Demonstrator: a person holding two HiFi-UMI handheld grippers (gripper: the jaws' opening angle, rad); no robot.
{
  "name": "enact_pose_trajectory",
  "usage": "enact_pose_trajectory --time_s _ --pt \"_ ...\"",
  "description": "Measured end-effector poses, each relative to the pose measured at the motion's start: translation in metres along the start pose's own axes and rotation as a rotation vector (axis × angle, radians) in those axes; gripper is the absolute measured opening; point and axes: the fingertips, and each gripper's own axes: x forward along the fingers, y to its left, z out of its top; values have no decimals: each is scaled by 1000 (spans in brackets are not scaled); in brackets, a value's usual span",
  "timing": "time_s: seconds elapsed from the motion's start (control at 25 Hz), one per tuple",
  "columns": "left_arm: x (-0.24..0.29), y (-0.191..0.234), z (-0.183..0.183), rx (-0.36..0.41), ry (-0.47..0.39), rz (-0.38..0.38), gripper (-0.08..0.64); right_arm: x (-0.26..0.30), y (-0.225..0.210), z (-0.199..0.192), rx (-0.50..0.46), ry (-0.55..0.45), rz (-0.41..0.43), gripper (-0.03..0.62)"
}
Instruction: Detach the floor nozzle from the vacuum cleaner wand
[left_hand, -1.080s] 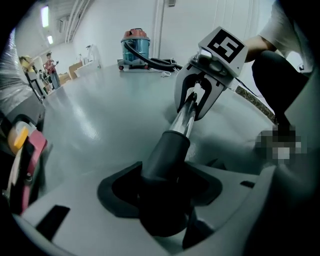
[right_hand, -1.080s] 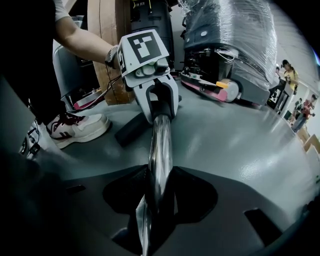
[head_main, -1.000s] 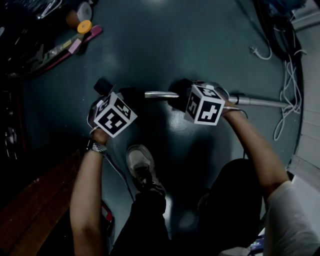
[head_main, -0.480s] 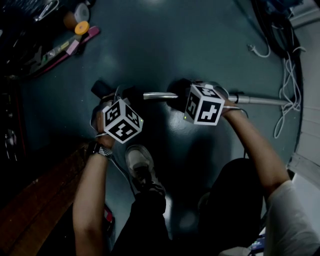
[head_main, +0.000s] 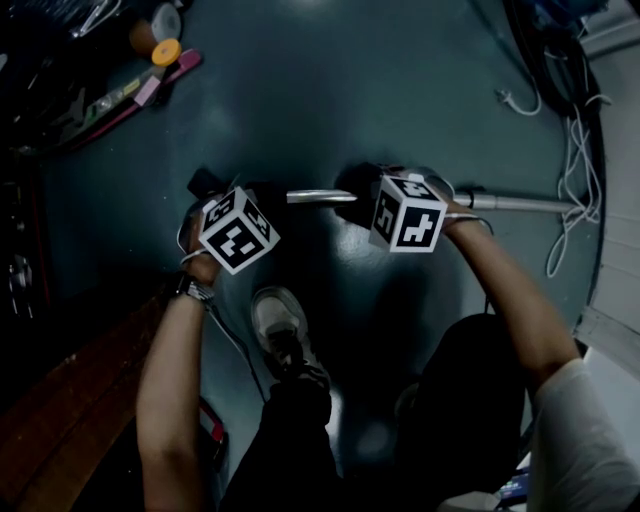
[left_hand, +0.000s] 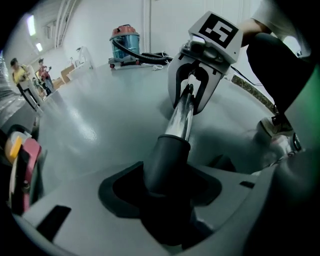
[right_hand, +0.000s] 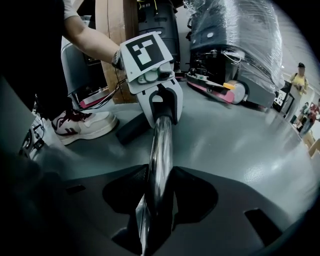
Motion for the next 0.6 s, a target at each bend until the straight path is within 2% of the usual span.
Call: enact_pose_trajectory --time_s 0.2,0.4,0.6 --pt "2 0 -9 -28 19 -71 219 -3 1 2 -68 4 -8 169" --pt "1 1 -11 -22 26 -49 219 -7 3 1 -76 12 -1 169" --pt "-3 4 -7 -1 54 -29 219 -10 -1 2 -61 19 -28 169"
